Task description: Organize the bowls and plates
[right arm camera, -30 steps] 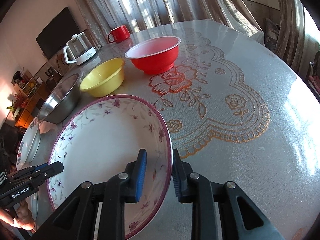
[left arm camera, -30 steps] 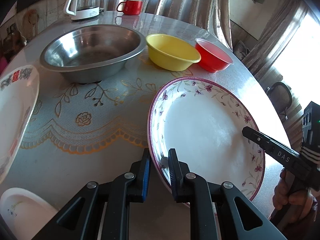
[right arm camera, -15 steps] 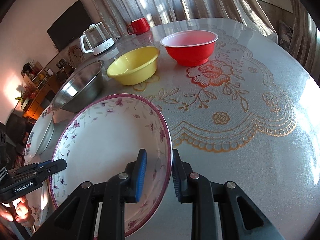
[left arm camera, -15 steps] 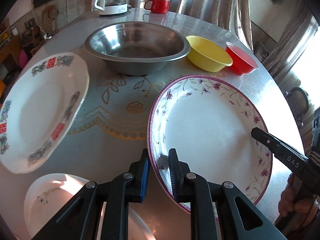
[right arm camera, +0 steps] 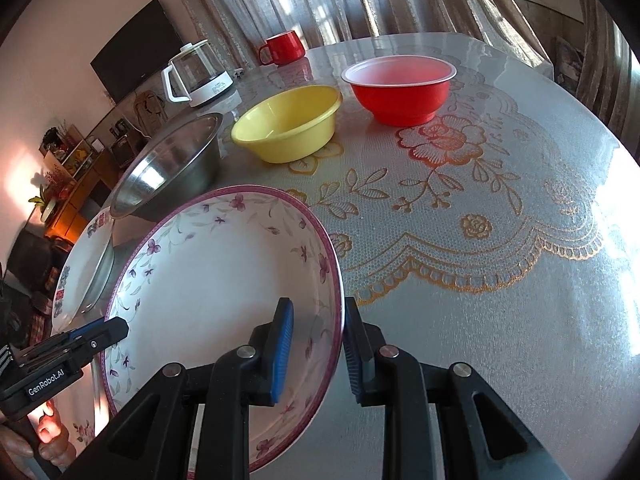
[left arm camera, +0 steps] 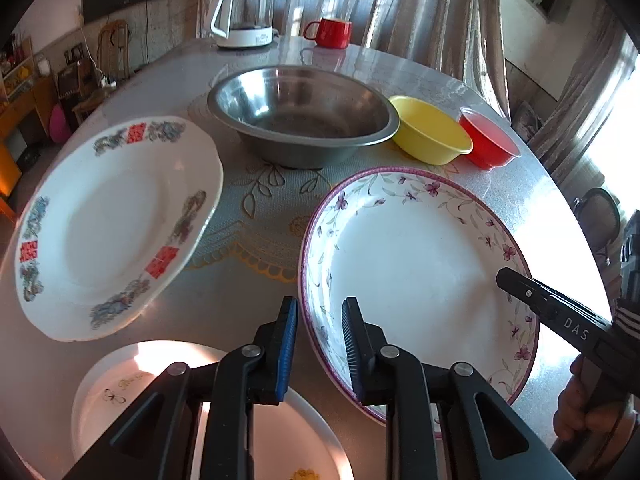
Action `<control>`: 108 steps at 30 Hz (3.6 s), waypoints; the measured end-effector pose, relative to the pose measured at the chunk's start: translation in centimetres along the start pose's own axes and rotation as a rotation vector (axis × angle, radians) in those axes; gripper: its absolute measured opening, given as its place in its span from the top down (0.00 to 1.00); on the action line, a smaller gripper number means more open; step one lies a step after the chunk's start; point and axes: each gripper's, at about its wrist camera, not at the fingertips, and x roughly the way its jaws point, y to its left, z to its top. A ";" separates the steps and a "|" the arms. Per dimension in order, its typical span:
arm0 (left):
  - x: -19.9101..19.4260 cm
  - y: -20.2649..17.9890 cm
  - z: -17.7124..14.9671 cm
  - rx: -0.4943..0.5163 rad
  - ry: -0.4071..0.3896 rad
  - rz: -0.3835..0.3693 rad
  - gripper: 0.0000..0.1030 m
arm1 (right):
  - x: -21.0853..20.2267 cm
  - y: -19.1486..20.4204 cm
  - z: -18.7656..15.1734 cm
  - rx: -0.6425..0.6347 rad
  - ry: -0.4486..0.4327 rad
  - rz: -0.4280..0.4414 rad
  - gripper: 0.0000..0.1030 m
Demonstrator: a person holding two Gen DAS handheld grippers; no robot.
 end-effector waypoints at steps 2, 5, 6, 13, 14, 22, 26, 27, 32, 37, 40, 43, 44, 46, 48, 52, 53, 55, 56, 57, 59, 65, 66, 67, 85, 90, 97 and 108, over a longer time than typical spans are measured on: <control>-0.7 0.3 -0.3 0.005 -0.021 0.022 0.73 | 0.0 0.2 -0.1 -0.003 0.001 -0.012 0.76; -1.8 0.8 -0.6 -0.002 -0.055 0.046 0.68 | -0.2 0.4 -0.3 -0.008 0.004 -0.021 0.73; -2.5 1.2 -0.7 -0.005 -0.066 0.052 0.67 | -0.2 0.5 -0.4 -0.010 0.005 -0.022 0.73; -5.5 1.8 -1.7 -0.019 -0.154 0.119 0.62 | -1.3 0.6 -1.2 -0.015 -0.009 -0.047 0.70; -5.8 1.9 -1.8 -0.020 -0.163 0.128 0.60 | -1.6 0.6 -1.3 -0.016 -0.020 -0.056 0.70; -8.0 3.2 -3.0 -0.050 -0.214 0.160 0.58 | -4.5 1.7 -1.0 -0.046 -0.127 -0.078 0.63; -8.5 3.6 -3.5 -0.053 -0.222 0.166 0.58 | -5.0 3.2 -0.9 -0.081 -0.134 -0.035 0.63; -8.6 3.7 -3.5 -0.053 -0.225 0.168 0.58 | -5.0 3.7 -0.9 -0.092 -0.130 -0.019 0.63; -8.8 4.7 -4.0 -0.074 -0.222 0.178 0.58 | -4.4 6.1 -1.0 -0.135 -0.095 0.084 0.63; -8.8 6.1 -4.3 -0.103 -0.219 0.198 0.58 | -3.3 8.8 -1.5 -0.181 -0.050 0.159 0.63; -8.9 6.7 -4.5 -0.117 -0.219 0.201 0.58 | -2.8 10.3 -1.7 -0.212 -0.030 0.189 0.63; -8.9 7.7 -4.6 -0.139 -0.215 0.197 0.58 | -2.2 11.4 -1.8 -0.230 -0.006 0.226 0.63; -9.0 8.2 -4.7 -0.151 -0.213 0.193 0.58 | -2.0 11.8 -1.8 -0.236 0.001 0.237 0.63; -9.1 9.2 -4.8 -0.173 -0.214 0.194 0.58 | -1.6 12.7 -1.6 -0.247 0.016 0.266 0.63; -9.3 10.4 -4.9 -0.200 -0.214 0.192 0.58 | -1.1 13.5 -1.5 -0.256 0.034 0.301 0.63; -9.6 12.8 -4.8 -0.257 -0.219 0.209 0.58 | 0.0 15.4 -1.0 -0.278 0.066 0.356 0.63; -9.7 13.4 -4.8 -0.271 -0.222 0.211 0.58 | 0.2 15.9 -0.8 -0.279 0.071 0.368 0.63; -9.9 14.5 -4.7 -0.293 -0.226 0.211 0.58 | 0.7 16.9 -0.3 -0.292 0.076 0.385 0.63; -10.0 15.1 -4.6 -0.305 -0.229 0.216 0.58 | 1.0 17.5 0.0 -0.301 0.076 0.388 0.63; -10.0 15.7 -4.5 -0.315 -0.232 0.224 0.58 | 1.2 17.9 0.2 -0.310 0.078 0.390 0.63; -10.1 16.9 -4.3 -0.333 -0.238 0.233 0.58 | 2.0 18.7 0.8 -0.314 0.088 0.401 0.63; -9.6 19.7 -3.3 -0.362 -0.244 0.236 0.57 | 4.9 20.2 2.3 -0.305 0.136 0.388 0.63; -9.4 20.2 -3.1 -0.366 -0.244 0.231 0.57 | 5.4 20.5 2.5 -0.307 0.140 0.383 0.63; -9.2 20.6 -2.9 -0.368 -0.241 0.229 0.56 | 5.7 20.7 2.6 -0.309 0.146 0.375 0.63; -2.8 23.3 2.1 -0.322 -0.167 0.082 0.60 | 10.5 22.4 4.1 -0.336 0.211 0.326 0.69; -1.7 22.8 2.7 -0.293 -0.140 0.117 0.62 | 11.2 22.8 4.2 -0.352 0.228 0.310 0.73; -2.6 22.0 0.8 -0.264 -0.138 0.088 0.65 | 10.8 22.1 4.2 -0.357 0.229 0.308 0.75; -2.8 21.1 0.9 -0.260 -0.157 0.073 0.64 | 10.4 22.1 4.1 -0.343 0.218 0.299 0.73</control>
